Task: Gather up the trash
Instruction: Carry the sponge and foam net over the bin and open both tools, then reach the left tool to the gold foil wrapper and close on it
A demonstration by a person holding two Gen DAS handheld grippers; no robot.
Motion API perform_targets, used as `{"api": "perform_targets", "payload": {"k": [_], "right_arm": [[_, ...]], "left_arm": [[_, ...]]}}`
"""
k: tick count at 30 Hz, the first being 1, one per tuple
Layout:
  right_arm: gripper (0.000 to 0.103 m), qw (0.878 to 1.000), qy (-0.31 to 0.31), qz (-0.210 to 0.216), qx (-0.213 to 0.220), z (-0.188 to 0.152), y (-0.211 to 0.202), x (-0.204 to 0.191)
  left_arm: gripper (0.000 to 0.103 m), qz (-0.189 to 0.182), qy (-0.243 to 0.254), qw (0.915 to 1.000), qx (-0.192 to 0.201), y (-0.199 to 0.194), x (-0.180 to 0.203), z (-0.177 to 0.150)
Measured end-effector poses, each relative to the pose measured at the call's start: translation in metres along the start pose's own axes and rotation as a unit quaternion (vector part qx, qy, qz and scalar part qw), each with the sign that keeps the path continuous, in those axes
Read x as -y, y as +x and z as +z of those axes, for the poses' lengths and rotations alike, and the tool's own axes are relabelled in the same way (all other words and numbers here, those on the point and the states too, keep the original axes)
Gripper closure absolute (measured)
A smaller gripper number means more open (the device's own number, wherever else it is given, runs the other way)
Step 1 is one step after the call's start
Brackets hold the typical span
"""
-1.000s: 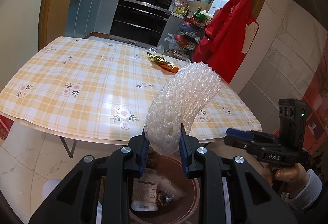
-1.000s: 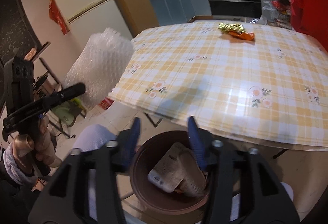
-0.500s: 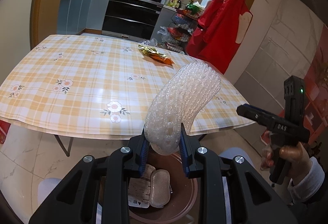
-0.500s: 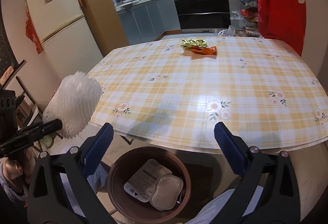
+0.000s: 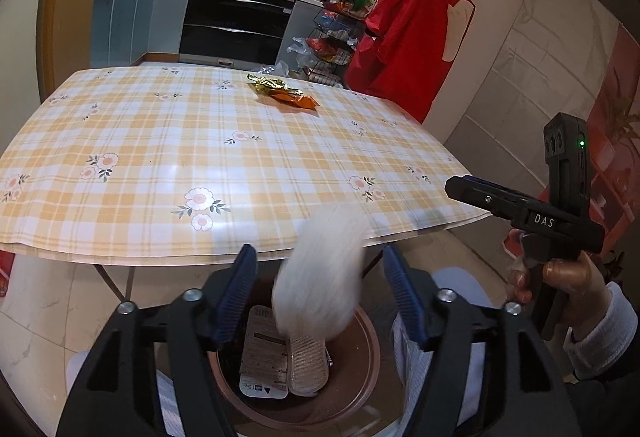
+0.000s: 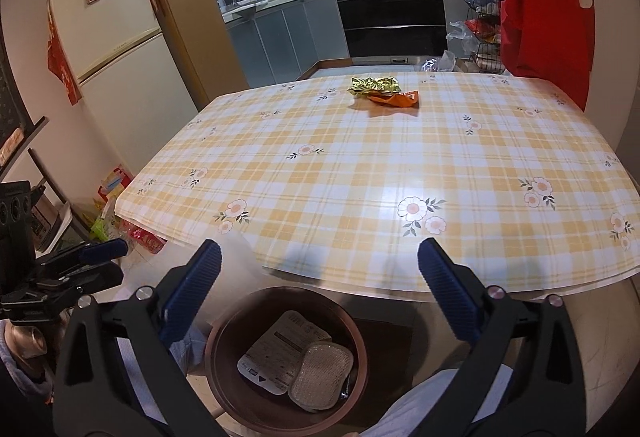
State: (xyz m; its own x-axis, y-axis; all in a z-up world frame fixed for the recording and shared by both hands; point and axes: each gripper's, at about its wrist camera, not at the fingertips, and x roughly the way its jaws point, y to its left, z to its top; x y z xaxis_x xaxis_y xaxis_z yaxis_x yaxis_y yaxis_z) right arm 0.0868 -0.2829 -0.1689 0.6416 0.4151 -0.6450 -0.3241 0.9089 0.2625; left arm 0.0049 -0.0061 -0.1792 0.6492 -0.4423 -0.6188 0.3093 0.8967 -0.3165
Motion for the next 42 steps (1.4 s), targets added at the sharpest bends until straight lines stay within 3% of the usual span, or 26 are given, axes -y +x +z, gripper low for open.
{"api": "perform_targets", "payload": {"k": [9, 27, 38, 42], "right_arm": [[0.006, 1.000, -0.001, -0.001, -0.001, -0.001, 0.001, 0.000], [0.006, 0.999, 0.005, -0.034, -0.017, 0.010, 0.019, 0.027], [0.006, 0.997, 0.012, -0.066, -0.026, 0.047, 0.055, 0.057], [0.006, 0.996, 0.003, -0.080, -0.027, 0.066, 0.073, 0.067]], "left_arm": [[0.026, 0.021, -0.026, 0.9994, 0.012, -0.003, -0.014, 0.002], [0.026, 0.047, -0.057, 0.9971, 0.016, 0.009, -0.043, 0.027], [0.026, 0.039, -0.057, 0.9976, -0.010, 0.056, -0.058, 0.083], [0.026, 0.020, -0.071, 0.9971, -0.023, 0.082, -0.067, 0.111]]}}
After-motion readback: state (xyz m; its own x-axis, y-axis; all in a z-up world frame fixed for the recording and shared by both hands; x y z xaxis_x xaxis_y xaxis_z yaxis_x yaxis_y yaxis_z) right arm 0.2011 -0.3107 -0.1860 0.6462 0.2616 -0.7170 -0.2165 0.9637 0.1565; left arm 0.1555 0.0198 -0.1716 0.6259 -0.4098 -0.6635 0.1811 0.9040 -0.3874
